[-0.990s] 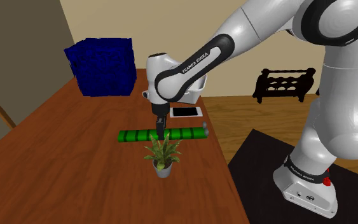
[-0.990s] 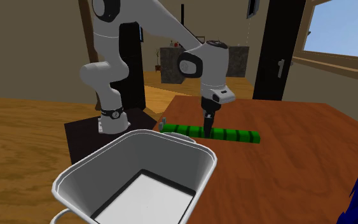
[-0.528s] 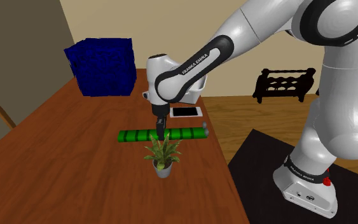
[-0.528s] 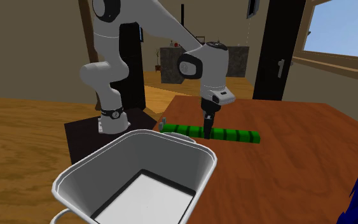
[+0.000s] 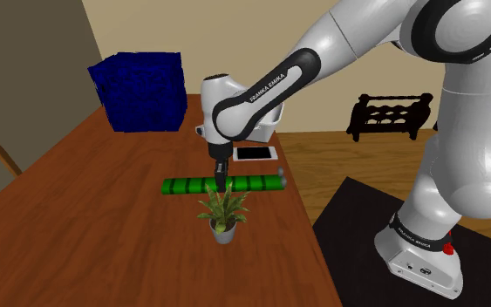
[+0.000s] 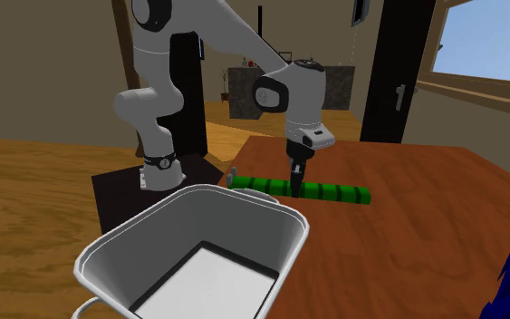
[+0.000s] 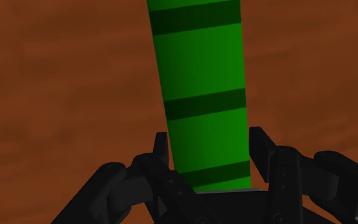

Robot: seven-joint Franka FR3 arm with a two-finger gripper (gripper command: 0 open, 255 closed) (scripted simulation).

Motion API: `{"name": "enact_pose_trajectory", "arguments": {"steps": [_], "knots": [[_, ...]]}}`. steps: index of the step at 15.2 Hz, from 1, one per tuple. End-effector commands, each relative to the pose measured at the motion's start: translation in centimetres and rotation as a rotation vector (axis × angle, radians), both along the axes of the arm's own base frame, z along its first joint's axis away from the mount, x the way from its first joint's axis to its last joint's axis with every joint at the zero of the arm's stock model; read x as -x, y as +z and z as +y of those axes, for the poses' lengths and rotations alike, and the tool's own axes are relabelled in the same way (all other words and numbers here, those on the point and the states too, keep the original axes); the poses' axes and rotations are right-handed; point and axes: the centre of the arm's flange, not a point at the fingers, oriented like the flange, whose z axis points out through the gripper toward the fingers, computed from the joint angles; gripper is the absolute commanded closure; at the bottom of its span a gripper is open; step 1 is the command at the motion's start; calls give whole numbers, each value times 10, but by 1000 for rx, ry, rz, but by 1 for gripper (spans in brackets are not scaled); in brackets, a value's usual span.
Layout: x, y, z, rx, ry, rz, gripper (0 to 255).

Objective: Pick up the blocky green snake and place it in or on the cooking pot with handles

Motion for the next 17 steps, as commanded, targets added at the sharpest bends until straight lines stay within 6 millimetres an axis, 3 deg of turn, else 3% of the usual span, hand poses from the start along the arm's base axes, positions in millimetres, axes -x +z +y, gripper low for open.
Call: {"name": "enact_pose_trajectory", "arguments": {"steps": [1, 17], "knots": [[0, 0, 0, 0, -1, 0, 255], [0, 79, 0, 0, -1, 0, 255]]}}
